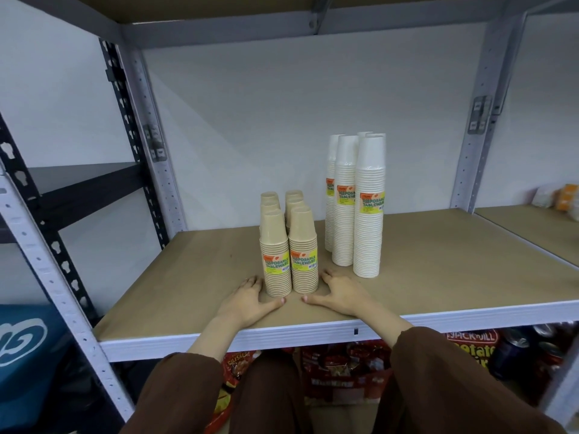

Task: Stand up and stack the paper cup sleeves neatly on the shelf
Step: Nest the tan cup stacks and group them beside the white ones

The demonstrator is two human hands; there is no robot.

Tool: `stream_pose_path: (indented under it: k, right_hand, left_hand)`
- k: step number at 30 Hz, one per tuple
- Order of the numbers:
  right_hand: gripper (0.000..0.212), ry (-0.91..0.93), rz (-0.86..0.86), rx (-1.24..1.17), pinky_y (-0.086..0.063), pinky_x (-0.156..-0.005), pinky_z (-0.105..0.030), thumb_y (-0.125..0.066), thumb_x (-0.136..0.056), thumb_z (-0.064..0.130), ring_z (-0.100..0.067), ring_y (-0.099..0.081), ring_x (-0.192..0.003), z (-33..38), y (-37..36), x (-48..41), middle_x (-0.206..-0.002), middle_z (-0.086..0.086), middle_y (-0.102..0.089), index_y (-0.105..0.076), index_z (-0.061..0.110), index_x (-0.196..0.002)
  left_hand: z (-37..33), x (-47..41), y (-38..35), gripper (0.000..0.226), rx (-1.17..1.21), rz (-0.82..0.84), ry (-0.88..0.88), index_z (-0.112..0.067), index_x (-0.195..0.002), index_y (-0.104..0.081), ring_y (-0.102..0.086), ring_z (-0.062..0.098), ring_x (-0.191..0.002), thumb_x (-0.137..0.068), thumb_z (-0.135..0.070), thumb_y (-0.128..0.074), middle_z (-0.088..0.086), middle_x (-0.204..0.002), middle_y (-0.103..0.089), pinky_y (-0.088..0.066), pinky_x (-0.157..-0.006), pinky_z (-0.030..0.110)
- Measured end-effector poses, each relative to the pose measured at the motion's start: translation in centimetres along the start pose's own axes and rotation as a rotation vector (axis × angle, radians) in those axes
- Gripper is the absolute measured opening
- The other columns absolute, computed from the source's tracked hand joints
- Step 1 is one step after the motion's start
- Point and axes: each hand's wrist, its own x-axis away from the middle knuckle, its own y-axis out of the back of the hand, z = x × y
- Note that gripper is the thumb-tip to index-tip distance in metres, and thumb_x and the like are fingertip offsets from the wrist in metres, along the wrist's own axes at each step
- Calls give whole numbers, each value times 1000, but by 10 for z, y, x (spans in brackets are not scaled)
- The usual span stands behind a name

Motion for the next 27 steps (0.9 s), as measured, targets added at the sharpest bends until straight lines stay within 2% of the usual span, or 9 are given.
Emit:
stream_pose_path:
  k: [3, 5, 8, 12, 15, 18, 21, 24, 27]
  right_hand:
    - [72, -14, -97, -55, -45, -99, -40, -51, -81, 60, -25, -52, -120, -6, 3, 10, -133, -11, -55, -53, 6, -127]
    - [52, -26, -179, -122, -50, -89, -40, -54, -85, 48, -25, -61, -105, -12, 5, 15, -114, -12, -67, -64, 4, -112]
    - [35, -55, -247, -168, -52, -84, -41, -52, -89, 29, -27, -64, -96, -19, 7, 23, -103, -16, -70, -68, 0, -101]
    - [30, -69, -310, -178, -53, -82, -40, -53, -89, 25, -26, -64, -94, -33, 8, 33, -99, -14, -71, -70, 3, -98]
    - [30, -101, -330, -200, -52, -81, -35, -57, -87, 30, -23, -64, -93, -48, 10, 40, -99, -10, -72, -71, 5, -96]
    - [27, -157, -357, -177, -43, -68, -26, -61, -85, 34, -21, -62, -85, -65, 15, 44, -90, -7, -68, -64, 7, -83]
    - [31, -205, -352, -160, -34, -66, -24, -65, -81, 39, -17, -51, -79, -82, 21, 45, -89, -5, -54, -46, 15, -77]
    - [50, -224, -293, -141, -38, -78, -25, -66, -76, 50, -20, -51, -98, -96, 25, 41, -107, -7, -52, -50, 11, -103]
    - [84, -229, -208, -135, -38, -103, -33, -62, -75, 58, -26, -43, -125, -107, 29, 31, -137, -14, -43, -37, 2, -133]
  left_hand:
    - [1, 12, 3, 69, -19, -114, -22, -17, -134, -45, -47, 22, -127, -81, -61, -47, 1, -141, -47, -43, -100, 36]
    - [-1, 22, 4, 48, -52, -220, -64, -17, -110, -61, -59, 21, -107, -83, -54, -49, -2, -112, -61, -48, -83, 32]
    - [-11, 36, 3, 36, -117, -324, -168, -11, -84, -63, -60, 22, -91, -88, -43, -48, -3, -80, -50, -41, -67, 28]
    - [-42, 47, -4, 35, -150, -355, -378, -12, -93, -66, -58, 15, -94, -92, -38, -44, 1, -94, -64, -45, -73, 30]
    - [-75, 43, -10, 32, 6, -309, -465, -12, -104, -65, -58, 16, -101, -93, -33, -45, 2, -106, -65, -43, -82, 27]
    - [-110, 32, -19, 40, 160, -186, -416, -11, -125, -54, -53, 18, -116, -93, -34, -47, 5, -126, -58, -40, -97, 27]
    - [-133, 17, -31, 53, 178, -52, -307, -7, -137, -38, -43, 23, -128, -94, -37, -44, 12, -140, -45, -34, -106, 31]
    - [-142, 0, -39, 63, 139, 53, -221, -1, -143, -23, -27, 26, -140, -95, -39, -40, 18, -152, -28, -23, -114, 33]
    - [-147, -15, -45, 70, 84, 71, -170, 2, -145, -9, -10, 27, -146, -96, -41, -35, 20, -156, -11, -12, -119, 34]
